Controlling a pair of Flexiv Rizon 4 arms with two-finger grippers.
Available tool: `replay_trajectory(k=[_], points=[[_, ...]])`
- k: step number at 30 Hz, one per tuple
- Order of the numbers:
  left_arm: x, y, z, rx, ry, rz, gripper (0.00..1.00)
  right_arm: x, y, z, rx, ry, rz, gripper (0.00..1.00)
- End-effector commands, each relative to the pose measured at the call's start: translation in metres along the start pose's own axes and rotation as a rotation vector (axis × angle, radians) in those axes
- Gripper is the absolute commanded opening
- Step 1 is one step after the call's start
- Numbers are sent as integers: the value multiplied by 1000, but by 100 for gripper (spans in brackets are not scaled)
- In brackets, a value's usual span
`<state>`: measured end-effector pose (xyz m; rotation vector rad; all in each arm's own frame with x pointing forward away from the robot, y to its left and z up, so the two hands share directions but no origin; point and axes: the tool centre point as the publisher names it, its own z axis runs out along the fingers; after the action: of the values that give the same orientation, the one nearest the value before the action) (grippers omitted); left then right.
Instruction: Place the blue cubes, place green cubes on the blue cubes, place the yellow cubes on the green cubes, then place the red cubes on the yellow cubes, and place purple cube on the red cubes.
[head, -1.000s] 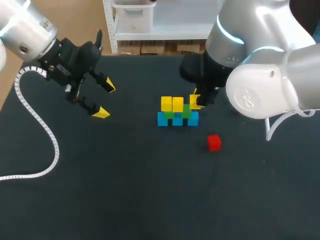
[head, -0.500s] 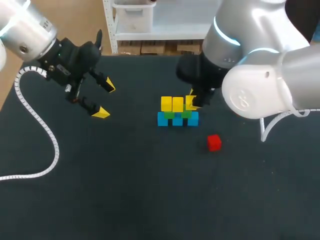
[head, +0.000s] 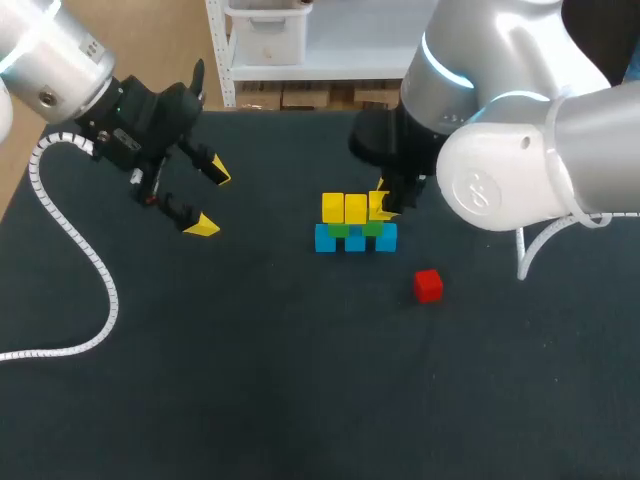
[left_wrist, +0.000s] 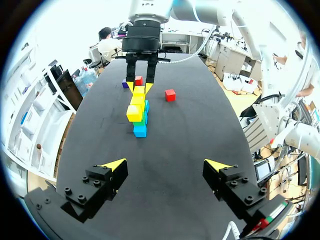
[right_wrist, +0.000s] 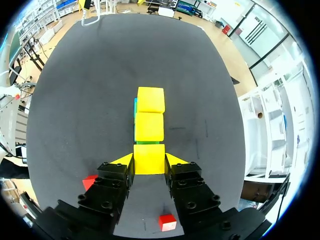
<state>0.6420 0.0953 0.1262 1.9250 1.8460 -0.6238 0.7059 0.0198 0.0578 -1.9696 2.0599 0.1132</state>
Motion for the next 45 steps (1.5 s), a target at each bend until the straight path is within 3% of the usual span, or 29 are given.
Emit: replay_trajectory(k=[1, 45], points=[[1, 0, 0, 0, -1, 2, 100, 1, -2, 1, -5, -2, 1, 0], [1, 0, 0, 0, -1, 2, 100, -2, -3, 6, -21, -9, -3, 0]])
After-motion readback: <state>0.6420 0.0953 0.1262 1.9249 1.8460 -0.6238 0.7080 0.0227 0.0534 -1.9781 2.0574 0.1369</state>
